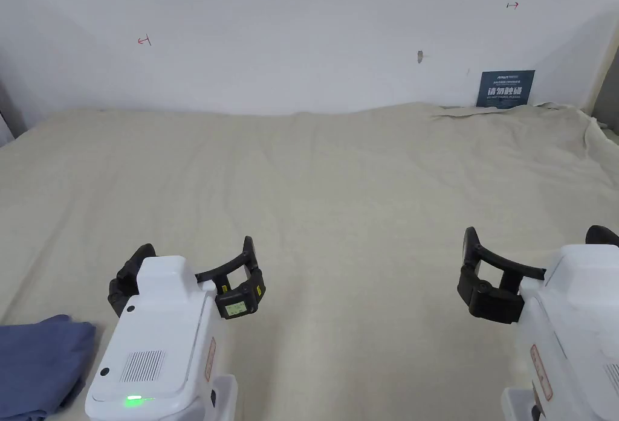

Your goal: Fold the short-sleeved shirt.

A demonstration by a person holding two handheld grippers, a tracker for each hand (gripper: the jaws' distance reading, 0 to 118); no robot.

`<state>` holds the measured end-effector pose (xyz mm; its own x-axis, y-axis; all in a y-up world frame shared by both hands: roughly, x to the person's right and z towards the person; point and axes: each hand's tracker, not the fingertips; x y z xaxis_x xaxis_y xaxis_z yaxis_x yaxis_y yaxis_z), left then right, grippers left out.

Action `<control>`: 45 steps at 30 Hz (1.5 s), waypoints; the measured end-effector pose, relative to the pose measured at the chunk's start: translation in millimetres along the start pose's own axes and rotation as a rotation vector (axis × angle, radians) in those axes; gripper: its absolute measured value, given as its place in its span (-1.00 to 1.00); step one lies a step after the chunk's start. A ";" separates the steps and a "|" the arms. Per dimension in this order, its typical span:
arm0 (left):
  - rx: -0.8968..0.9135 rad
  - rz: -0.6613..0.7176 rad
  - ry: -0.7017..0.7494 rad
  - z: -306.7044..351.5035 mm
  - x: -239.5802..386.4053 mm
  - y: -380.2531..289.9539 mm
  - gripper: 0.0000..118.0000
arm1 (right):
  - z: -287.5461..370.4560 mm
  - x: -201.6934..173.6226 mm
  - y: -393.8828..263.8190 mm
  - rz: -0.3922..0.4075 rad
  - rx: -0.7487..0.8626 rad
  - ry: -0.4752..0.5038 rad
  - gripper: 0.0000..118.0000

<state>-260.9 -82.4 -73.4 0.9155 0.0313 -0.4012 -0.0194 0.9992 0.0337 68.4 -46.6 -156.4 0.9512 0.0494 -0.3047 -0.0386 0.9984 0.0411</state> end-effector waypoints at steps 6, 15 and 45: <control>0.001 0.004 -0.002 -0.7 -0.1 0.7 1.00 | 0.5 -0.2 2.7 0.001 0.008 -0.001 0.96; 0.001 0.011 0.001 -2.0 -3.6 1.4 1.00 | -0.3 -1.7 4.7 0.006 0.011 -0.003 0.96; -0.002 0.002 0.008 1.5 -6.8 2.2 1.00 | 1.2 -5.3 5.2 0.016 0.013 0.008 0.96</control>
<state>-266.6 -80.4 -69.2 0.9122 0.0332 -0.4083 -0.0218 0.9992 0.0324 63.5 -41.7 -153.4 0.9479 0.0652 -0.3117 -0.0494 0.9971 0.0584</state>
